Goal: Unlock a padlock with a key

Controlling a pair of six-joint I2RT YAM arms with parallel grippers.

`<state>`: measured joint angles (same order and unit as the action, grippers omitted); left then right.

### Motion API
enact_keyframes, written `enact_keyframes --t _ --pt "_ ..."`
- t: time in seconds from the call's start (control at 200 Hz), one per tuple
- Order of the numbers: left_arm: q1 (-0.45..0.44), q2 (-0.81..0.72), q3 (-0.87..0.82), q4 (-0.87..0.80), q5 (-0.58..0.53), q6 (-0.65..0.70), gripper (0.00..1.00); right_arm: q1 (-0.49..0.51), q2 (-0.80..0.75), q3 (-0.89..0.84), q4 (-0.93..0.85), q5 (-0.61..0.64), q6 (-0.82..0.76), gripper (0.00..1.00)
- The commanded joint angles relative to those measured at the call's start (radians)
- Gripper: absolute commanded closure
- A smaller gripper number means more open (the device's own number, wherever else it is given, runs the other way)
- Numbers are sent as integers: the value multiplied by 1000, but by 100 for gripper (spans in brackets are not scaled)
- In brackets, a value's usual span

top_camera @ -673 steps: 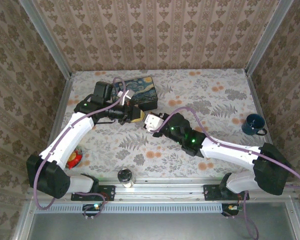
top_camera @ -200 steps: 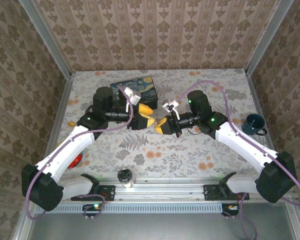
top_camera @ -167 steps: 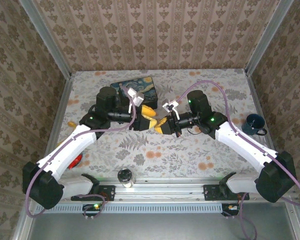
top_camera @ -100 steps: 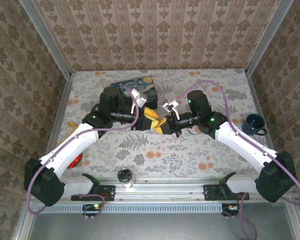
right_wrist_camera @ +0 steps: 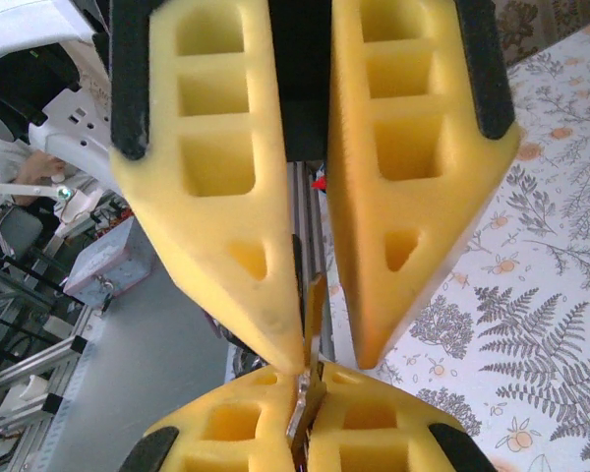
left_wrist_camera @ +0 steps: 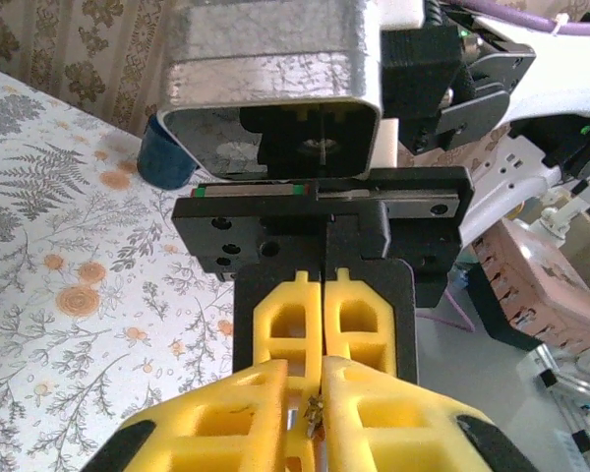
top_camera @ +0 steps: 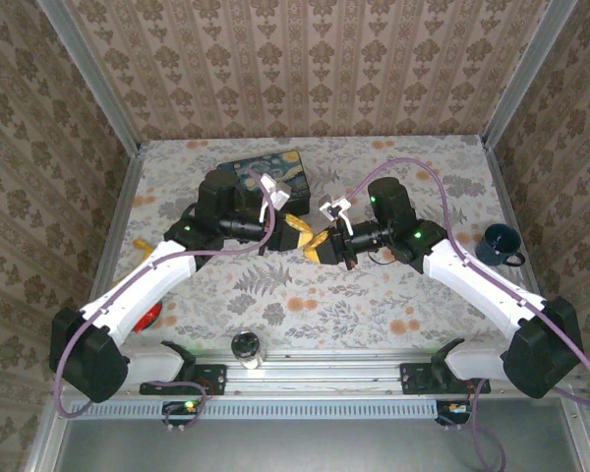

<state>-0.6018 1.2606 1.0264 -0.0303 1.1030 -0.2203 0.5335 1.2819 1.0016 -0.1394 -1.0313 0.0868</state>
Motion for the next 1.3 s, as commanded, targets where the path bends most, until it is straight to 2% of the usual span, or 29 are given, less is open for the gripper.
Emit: enact_keyframes --t 0.0,0.13,0.285,0.45,0.555,0.645,0.815,0.94,1.295 --pt "-6 4 22 36 20 -15 98 -1 0 26 1 -20 13 100" --pt "-6 -6 22 26 -2 -14 100 -1 -3 25 -2 -2 14 100" --pt "-4 -41 33 -22 -93 -11 100 -2 -26 9 -29 78 23 58" --pt "-1 -89 48 -81 -266 -37 100 -3 -109 -71 63 181 123 47" --pt "5 -98 62 -95 -313 -80 100 -4 -169 -112 139 281 218 41" --pt "7 -96 75 -101 -332 -114 100 -6 -201 -137 202 349 297 40" --pt "10 -83 90 -111 -328 -152 100 -12 -218 -168 355 403 408 41" --pt "13 -74 92 -108 -304 -168 100 -13 -197 -175 459 398 454 44" --pt "26 -75 58 -16 -240 -230 100 -13 -127 -161 547 361 486 51"
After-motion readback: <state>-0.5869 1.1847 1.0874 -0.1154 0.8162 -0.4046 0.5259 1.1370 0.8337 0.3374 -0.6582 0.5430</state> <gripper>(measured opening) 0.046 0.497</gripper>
